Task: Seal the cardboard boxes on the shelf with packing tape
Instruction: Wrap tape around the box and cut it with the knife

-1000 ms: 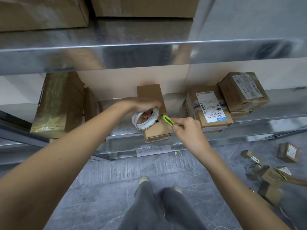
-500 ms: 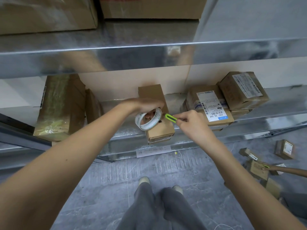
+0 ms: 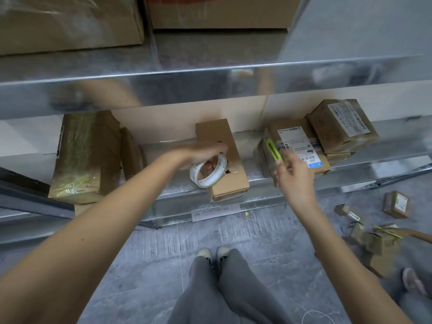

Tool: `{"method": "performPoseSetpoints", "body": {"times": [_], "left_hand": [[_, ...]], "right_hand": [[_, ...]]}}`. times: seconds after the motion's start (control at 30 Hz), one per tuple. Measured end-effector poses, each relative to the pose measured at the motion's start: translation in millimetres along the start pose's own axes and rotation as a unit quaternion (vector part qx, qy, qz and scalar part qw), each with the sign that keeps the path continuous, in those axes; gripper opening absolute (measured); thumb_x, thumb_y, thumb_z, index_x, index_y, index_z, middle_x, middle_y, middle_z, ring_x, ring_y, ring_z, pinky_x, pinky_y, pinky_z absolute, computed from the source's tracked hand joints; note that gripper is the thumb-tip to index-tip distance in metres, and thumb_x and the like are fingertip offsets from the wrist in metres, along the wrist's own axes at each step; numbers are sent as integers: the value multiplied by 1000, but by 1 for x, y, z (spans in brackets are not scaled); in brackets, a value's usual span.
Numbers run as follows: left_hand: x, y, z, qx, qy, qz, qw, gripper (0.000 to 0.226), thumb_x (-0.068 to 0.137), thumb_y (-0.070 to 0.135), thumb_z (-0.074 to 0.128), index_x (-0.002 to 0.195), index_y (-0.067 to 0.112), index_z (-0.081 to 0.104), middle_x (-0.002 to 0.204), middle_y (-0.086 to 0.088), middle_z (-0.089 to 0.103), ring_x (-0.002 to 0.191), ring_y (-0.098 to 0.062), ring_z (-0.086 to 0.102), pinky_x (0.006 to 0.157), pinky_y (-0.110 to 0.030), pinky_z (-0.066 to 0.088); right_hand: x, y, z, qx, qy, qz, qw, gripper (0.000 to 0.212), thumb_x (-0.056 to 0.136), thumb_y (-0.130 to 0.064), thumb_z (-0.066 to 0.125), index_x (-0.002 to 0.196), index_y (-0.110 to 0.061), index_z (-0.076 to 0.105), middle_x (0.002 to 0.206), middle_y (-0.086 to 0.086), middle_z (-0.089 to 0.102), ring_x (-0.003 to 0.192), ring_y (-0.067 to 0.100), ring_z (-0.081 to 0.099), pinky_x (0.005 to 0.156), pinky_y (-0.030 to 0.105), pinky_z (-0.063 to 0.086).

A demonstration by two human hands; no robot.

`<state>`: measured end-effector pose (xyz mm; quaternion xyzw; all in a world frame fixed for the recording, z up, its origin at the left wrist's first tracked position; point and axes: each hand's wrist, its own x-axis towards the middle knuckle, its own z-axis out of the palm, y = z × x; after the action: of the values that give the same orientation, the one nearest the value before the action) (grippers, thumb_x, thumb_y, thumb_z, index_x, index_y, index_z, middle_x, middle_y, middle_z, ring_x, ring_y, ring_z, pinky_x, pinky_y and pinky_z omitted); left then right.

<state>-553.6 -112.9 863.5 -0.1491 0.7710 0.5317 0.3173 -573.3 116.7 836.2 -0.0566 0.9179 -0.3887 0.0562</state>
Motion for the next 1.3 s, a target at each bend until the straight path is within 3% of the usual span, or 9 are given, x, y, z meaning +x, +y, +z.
{"method": "performPoseSetpoints", "body": {"times": [0.2, 0.33, 0.43, 0.5, 0.63, 0.8, 1.07, 1.2, 1.3], "left_hand": [[-1, -37, 7, -92, 139, 55, 985, 34, 90, 35, 43, 89, 7, 63, 95, -8, 67, 86, -21, 63, 87, -37, 49], [-2, -77, 18, -156, 413, 58, 895, 19, 89, 32, 47, 81, 19, 57, 83, -2, 61, 79, -23, 57, 71, -32, 41], [17, -113, 22, -12, 491, 42, 870, 10, 93, 24, 50, 92, 14, 55, 88, -6, 55, 82, -24, 53, 67, -32, 38], [33, -129, 23, 101, 486, 27, 868, 25, 90, 30, 44, 99, 9, 56, 96, -12, 54, 89, -28, 52, 74, -34, 41], [55, -141, 16, 234, 459, -8, 857, 27, 93, 19, 51, 111, 1, 62, 109, -20, 60, 102, -36, 55, 88, -41, 44], [57, -163, 11, 344, 409, -26, 845, 43, 90, 29, 31, 100, 2, 62, 114, -21, 59, 112, -41, 53, 91, -46, 44], [56, -171, 9, 324, 372, -47, 868, 52, 100, 28, 37, 146, 4, 37, 155, -19, 32, 145, -37, 22, 117, -47, 22], [48, -154, 9, 180, 423, 3, 888, 72, 99, 27, 48, 155, 8, 8, 162, -11, 15, 147, -32, 19, 119, -46, 20], [25, -124, 15, 106, 517, 121, 841, 61, 98, 6, 43, 154, 10, 17, 159, -9, 22, 144, -26, 27, 120, -26, 18]], "right_hand": [[36, 44, 84, -138, -110, 19, 984, 65, 90, 11, 44, 150, -10, 30, 133, 23, 42, 122, 38, 45, 101, 40, 40], [53, 67, 110, -183, -81, -72, 977, 84, 87, 16, 42, 154, -29, 18, 111, 15, 49, 90, 32, 53, 74, 40, 46], [61, 76, 114, -205, -41, -104, 972, 74, 89, 11, 46, 152, -22, 28, 102, 14, 53, 83, 29, 53, 70, 38, 45], [63, 74, 112, -207, 13, -129, 970, 65, 91, 7, 46, 149, -19, 36, 94, 10, 55, 79, 23, 52, 68, 35, 44], [22, 33, 84, -12, 45, -78, 996, 44, 98, -23, 50, 138, -4, 47, 134, 17, 48, 126, 26, 41, 104, 31, 34], [-36, -14, 71, -124, -122, -70, 982, 133, 60, -98, 21, 152, -3, 4, 159, 12, 13, 145, 25, 13, 119, 42, 15], [-35, -13, 85, -190, -118, -61, 973, 125, 66, -69, 61, 151, 2, 3, 146, 12, 34, 134, 28, 28, 114, 48, 18], [-10, -10, 64, -186, -222, -95, 952, 125, 66, -55, 76, 152, -9, -3, 155, 3, 16, 141, 23, 12, 119, 47, 5], [21, -10, 46, -188, -307, -124, 925, 131, 64, -44, 82, 153, -16, -10, 161, -5, -1, 147, 19, -4, 119, 53, 3]]}}
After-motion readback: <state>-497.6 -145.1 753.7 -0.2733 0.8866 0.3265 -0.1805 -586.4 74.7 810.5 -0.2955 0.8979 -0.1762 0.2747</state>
